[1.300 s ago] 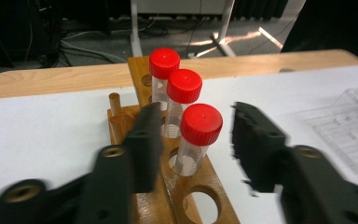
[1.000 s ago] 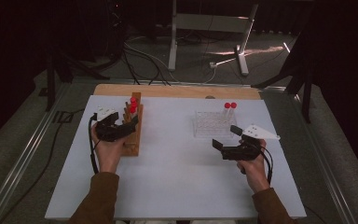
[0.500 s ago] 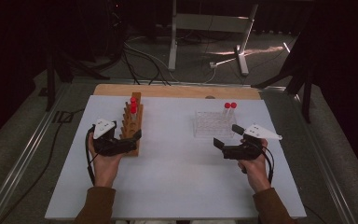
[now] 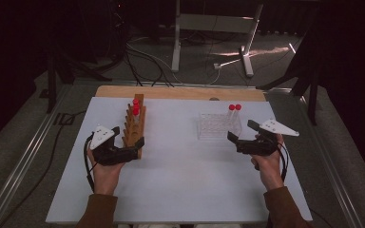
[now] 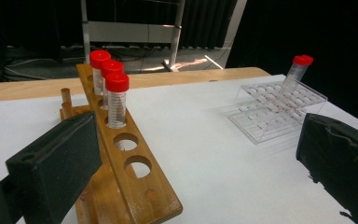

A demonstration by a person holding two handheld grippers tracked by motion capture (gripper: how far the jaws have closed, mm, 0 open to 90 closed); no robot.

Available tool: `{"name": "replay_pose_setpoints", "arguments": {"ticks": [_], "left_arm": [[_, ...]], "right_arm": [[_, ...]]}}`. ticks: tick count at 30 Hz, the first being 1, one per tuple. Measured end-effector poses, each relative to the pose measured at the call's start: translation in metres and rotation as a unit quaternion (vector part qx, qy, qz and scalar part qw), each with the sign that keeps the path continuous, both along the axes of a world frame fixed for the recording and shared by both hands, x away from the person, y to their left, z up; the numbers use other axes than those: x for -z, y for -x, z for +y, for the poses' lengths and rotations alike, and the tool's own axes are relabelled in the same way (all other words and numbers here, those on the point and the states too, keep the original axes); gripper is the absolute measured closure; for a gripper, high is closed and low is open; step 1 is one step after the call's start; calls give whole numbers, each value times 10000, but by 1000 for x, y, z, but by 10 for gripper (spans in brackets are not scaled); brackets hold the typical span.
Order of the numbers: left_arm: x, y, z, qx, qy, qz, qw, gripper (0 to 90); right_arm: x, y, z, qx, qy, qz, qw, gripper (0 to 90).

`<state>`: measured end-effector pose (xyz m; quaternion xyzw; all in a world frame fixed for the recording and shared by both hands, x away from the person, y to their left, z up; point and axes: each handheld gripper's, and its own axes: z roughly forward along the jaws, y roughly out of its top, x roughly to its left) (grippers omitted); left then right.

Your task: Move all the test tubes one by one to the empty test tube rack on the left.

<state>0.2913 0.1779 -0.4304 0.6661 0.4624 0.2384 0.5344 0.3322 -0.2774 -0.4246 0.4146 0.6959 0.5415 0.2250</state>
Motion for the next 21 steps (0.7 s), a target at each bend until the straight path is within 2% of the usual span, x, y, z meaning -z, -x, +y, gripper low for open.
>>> {"name": "replay_pose_setpoints", "arguments": {"ticks": [4, 10, 14, 17, 21], "left_arm": [[0, 3, 1, -116, 53, -84, 9999, 8], [2, 2, 4, -135, 165, -32, 9998, 8], [2, 3, 4, -141, 124, -50, 9998, 7], [1, 4, 3, -195, -13, -105, 9998, 8], [2, 4, 2, -193, 8, -96, 9998, 8]], "right_arm": [[-3, -12, -11, 263, -41, 10, 9996, 0], [-3, -29, -21, 570, 41, 94, 9983, 0], [-2, -39, -22, 645, 99, 170, 9977, 12], [-2, -44, -19, 659, 171, 156, 9976, 24], [-1, -49, -15, 674, 210, 146, 9974, 49]]}}
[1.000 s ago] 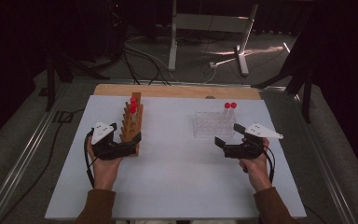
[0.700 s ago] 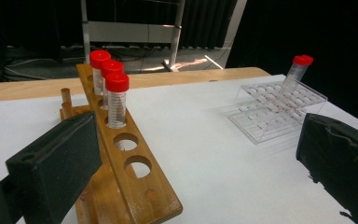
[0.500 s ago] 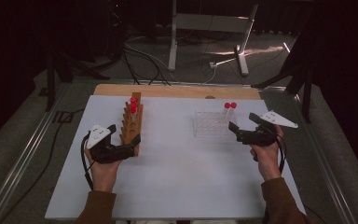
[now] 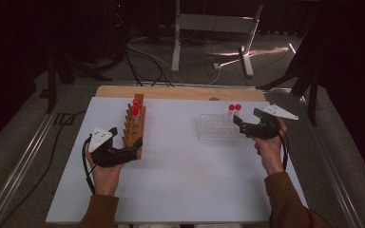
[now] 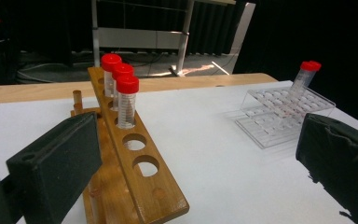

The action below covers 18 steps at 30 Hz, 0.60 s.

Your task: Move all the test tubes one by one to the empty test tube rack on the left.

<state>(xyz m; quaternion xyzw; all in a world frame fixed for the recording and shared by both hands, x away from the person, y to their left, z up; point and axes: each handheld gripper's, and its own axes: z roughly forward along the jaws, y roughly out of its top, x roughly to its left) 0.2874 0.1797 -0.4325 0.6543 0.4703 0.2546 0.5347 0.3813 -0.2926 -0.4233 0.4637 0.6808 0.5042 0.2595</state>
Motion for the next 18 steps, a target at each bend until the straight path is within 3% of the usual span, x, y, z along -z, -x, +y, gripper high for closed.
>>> {"name": "replay_pose_setpoints", "arguments": {"ticks": [9, 15, 18], "left_arm": [[-1, 2, 1, -167, -54, -52, 9998, 8], [-1, 3, 2, -243, -51, -53, 9997, 8], [-1, 3, 3, -285, -45, -54, 9996, 8]], "right_arm": [[-1, -11, 4, 103, 227, -120, 9996, 129], [9, -23, 2, 245, 315, 78, 9992, 168], [18, -28, 0, 328, 310, 161, 9988, 240]]}}
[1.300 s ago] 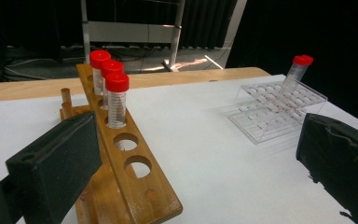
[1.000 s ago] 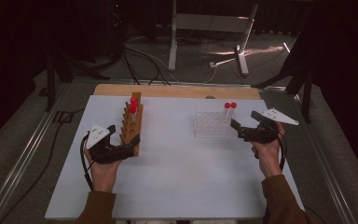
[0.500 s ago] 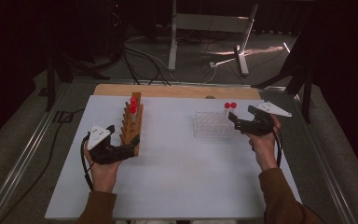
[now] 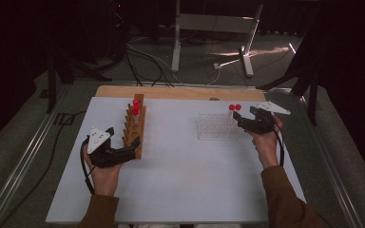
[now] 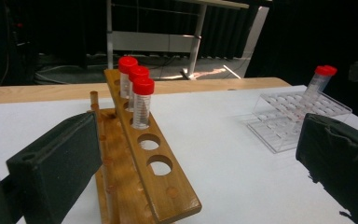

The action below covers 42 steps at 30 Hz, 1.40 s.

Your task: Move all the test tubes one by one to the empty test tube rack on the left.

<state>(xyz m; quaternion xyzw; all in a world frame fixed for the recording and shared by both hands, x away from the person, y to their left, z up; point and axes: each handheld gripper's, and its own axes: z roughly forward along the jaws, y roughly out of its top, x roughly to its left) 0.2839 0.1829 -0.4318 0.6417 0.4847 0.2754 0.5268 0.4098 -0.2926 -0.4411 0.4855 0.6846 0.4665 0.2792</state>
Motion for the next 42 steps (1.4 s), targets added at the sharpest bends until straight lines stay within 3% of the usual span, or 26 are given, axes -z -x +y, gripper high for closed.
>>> {"name": "replay_pose_setpoints", "arguments": {"ticks": [2, 11, 14, 28, 35, 42], "left_arm": [[0, 0, 1, -31, 29, -19, 10000, 8], [0, 1, 2, -57, 56, -25, 10000, 8], [0, 1, 3, -64, 69, -20, 10000, 8], [0, 2, 6, -39, 155, -9, 9999, 8], [0, 3, 7, -47, 174, -21, 9998, 10], [0, 2, 6, -33, 164, 5, 9999, 10]], "right_arm": [[4, -2, 0, 59, -41, 28, 10000, 300], [17, -12, 4, 127, 243, 117, 9996, 614], [21, -15, 5, 103, 256, 151, 9995, 669], [33, -27, 11, 218, 302, 191, 9991, 734], [32, -26, 12, 272, 282, 148, 9991, 742], [21, -22, 10, 313, 171, -8, 9994, 742]]}}
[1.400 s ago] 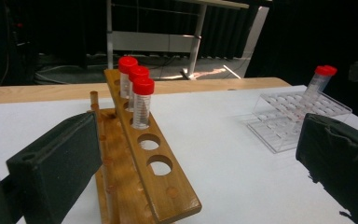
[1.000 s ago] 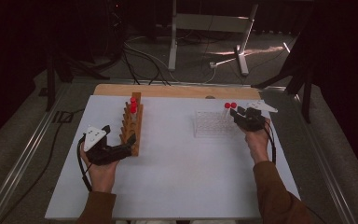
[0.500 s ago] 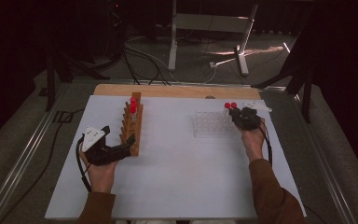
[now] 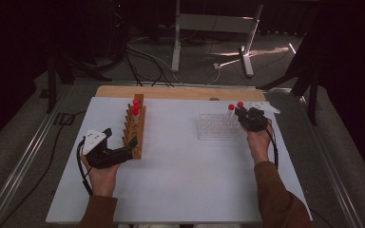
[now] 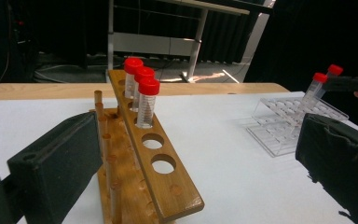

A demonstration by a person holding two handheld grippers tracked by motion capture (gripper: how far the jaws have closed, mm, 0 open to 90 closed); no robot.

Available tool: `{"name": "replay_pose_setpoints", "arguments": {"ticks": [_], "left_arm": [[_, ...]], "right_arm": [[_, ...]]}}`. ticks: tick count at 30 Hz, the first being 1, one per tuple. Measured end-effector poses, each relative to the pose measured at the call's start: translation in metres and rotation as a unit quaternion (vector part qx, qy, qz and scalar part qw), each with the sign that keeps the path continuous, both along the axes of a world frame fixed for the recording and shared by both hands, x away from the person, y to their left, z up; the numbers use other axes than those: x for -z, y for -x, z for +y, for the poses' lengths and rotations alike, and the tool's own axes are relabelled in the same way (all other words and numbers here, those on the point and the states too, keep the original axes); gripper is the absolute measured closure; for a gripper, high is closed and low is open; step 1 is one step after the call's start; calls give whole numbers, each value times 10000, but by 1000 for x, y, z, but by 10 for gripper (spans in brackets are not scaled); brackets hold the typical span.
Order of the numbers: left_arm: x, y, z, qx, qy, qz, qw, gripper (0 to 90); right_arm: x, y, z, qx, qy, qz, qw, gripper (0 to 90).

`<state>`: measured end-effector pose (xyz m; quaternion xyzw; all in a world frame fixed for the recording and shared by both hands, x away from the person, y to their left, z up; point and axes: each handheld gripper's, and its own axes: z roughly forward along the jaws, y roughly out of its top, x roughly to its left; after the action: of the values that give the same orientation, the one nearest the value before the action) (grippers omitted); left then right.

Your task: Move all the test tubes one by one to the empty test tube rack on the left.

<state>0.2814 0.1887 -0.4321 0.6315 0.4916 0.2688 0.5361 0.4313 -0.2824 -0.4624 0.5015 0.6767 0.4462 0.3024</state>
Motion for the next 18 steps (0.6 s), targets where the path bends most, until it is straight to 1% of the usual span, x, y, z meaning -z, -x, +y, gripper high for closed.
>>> {"name": "replay_pose_setpoints", "arguments": {"ticks": [5, 8, 13, 18], "left_arm": [[0, -1, 0, 4, 8, 1, 10000, 10], [1, -1, 1, -4, 19, 18, 10000, 10], [1, -1, 1, 0, 36, 21, 10000, 10], [2, -1, 2, -3, 60, 38, 10000, 10]], "right_arm": [[-6, 4, 0, 37, -23, -95, 9999, 742], [-11, 7, 0, 39, -39, -192, 9998, 743], [-22, 12, -4, -24, -40, -322, 9995, 743], [-32, 21, -5, -119, -15, -475, 9988, 743]]}}
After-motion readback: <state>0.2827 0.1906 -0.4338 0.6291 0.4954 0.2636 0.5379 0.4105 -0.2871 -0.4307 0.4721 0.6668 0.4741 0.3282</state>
